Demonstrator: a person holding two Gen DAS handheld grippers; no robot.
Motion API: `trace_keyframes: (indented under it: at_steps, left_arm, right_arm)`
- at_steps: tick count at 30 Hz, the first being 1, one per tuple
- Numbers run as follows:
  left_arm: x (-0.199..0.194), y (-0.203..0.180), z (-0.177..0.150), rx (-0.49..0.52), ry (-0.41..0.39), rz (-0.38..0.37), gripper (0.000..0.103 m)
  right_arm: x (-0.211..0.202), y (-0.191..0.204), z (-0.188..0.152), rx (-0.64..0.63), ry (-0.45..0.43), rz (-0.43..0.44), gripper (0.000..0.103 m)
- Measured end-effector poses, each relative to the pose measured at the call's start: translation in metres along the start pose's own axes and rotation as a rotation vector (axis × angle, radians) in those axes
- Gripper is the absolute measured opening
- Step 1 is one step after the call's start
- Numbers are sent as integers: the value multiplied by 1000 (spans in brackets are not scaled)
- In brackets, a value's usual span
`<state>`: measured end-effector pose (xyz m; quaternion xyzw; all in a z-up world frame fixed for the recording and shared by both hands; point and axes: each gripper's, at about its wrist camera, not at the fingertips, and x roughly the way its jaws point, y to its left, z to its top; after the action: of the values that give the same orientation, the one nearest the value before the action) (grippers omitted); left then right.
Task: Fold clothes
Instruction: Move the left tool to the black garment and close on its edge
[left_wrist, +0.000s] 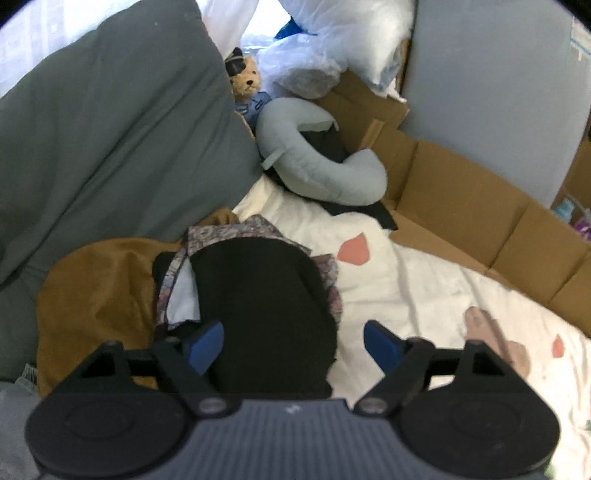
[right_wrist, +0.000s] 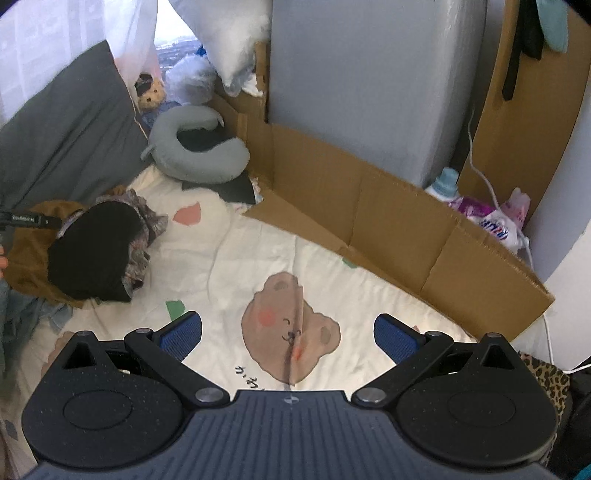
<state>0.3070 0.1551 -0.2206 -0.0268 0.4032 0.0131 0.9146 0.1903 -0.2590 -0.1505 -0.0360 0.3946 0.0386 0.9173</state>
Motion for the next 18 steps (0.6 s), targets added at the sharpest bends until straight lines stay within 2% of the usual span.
trace_keyframes:
  at_steps: [7, 11, 15, 16, 18]
  left_arm:
    - [47, 17, -8, -4, -5, 34, 85]
    - [74, 21, -13, 38, 9, 75, 85]
    - [91, 26, -18, 51, 5, 62, 84]
    - [93, 27, -19, 53, 1, 57, 82]
    - [97, 27, -22, 52, 9, 55, 61]
  right_arm:
    - [45, -1, -24, 20, 62, -48, 102]
    - [69, -1, -44, 39, 119, -63, 102]
    - [85, 4, -60, 29, 148, -58, 102]
    - [89, 5, -64, 30, 155, -56, 102]
    - [94, 5, -69, 33, 161, -59, 102]
